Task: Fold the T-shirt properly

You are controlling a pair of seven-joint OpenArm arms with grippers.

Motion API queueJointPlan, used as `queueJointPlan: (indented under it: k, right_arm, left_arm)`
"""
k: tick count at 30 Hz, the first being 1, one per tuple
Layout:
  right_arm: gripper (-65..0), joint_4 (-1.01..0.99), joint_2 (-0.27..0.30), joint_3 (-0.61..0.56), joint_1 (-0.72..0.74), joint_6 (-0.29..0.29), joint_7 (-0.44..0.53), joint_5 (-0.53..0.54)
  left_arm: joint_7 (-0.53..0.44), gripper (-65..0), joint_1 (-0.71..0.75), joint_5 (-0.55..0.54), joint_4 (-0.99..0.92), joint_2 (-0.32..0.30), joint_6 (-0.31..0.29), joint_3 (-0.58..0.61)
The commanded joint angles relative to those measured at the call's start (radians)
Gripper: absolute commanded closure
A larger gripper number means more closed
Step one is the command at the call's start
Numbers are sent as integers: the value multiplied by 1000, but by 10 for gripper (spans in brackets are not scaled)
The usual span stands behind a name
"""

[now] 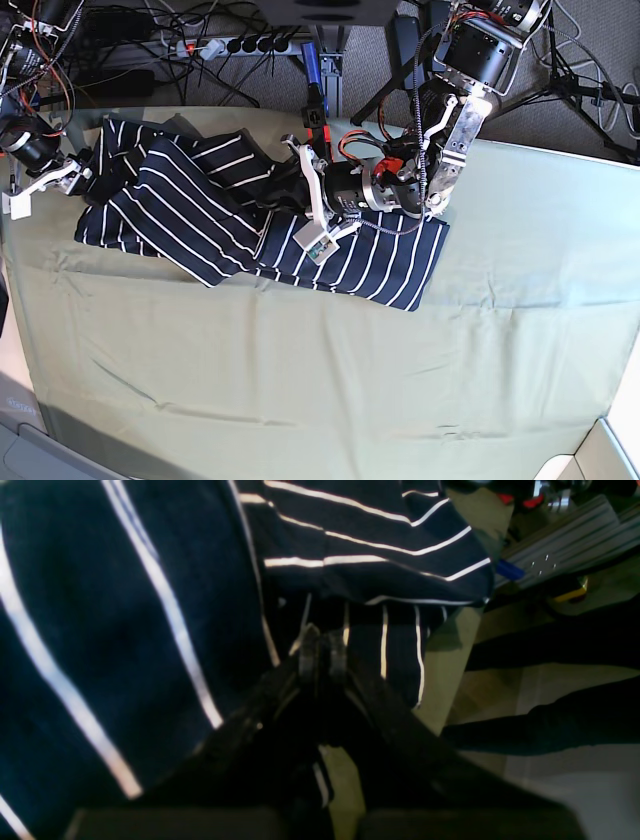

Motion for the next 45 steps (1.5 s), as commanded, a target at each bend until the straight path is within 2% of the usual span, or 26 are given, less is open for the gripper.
queueJointPlan:
  k: [1,8,15,25,36,43,44,45]
  right_arm:
    - [-377,15,22,8,10,52,22,8]
    - [-377,13,25,8,10,52,54,-40]
    - [-377,5,27,1,10,52,56,-39]
    - [-377,-45,26,-124,10,52,84,-32]
    - [-375,-44,-42,-127,10,53,81,-6]
    - [-373,-44,-48,-127,10,53,95,-6]
    - [-357,-44,-48,-127,10,53,102,-6]
    - [-310,-44,-48,-127,10,53,116,-6]
  left_arm:
    - [-18,-15,-17,-18,14,6,-13,-1]
    - [-18,-15,-17,-19,15,5,-13,-1]
    - [-18,-15,-17,-22,14,5,-13,-1]
    - [-19,-15,-17,-22,14,6,-13,-1]
    - [-19,-15,-17,-22,14,6,-13,-1]
    - [-21,-15,-17,-37,15,5,-13,-1]
    - [-22,-15,-17,-43,14,6,-13,-1]
    - [-22,-15,-17,-53,15,6,-13,-1]
